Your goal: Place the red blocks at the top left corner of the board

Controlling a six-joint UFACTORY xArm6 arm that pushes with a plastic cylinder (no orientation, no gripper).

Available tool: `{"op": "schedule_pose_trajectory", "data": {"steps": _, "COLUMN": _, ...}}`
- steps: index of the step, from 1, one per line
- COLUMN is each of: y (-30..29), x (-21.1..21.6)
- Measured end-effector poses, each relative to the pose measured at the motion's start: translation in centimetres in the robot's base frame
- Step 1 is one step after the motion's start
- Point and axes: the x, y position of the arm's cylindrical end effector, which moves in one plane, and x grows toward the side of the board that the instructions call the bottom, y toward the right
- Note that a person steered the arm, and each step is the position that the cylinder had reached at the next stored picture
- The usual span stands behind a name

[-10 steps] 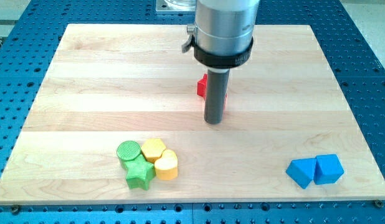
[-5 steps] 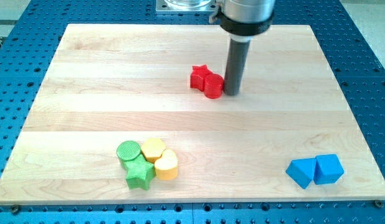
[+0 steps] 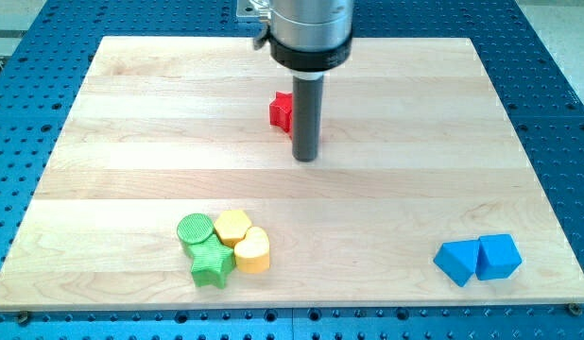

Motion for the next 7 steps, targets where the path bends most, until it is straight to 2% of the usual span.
{"op": "schedule_pose_trajectory", "data": {"steps": 1, "y": 0.9, "x": -0.1}}
{"op": "schedule_pose_trajectory", "data": {"steps": 3, "y": -1.2, "x": -8.3}}
{"op": "schedule_pose_trajectory", "data": {"steps": 5, "y": -12.1, "x": -14.9}}
{"op": "schedule_pose_trajectory", "data": {"steps": 6, "y": -17.8, "x": -15.0}}
{"op": "schedule_pose_trajectory", "data": {"steps": 7, "y": -19.0, "x": -18.1}}
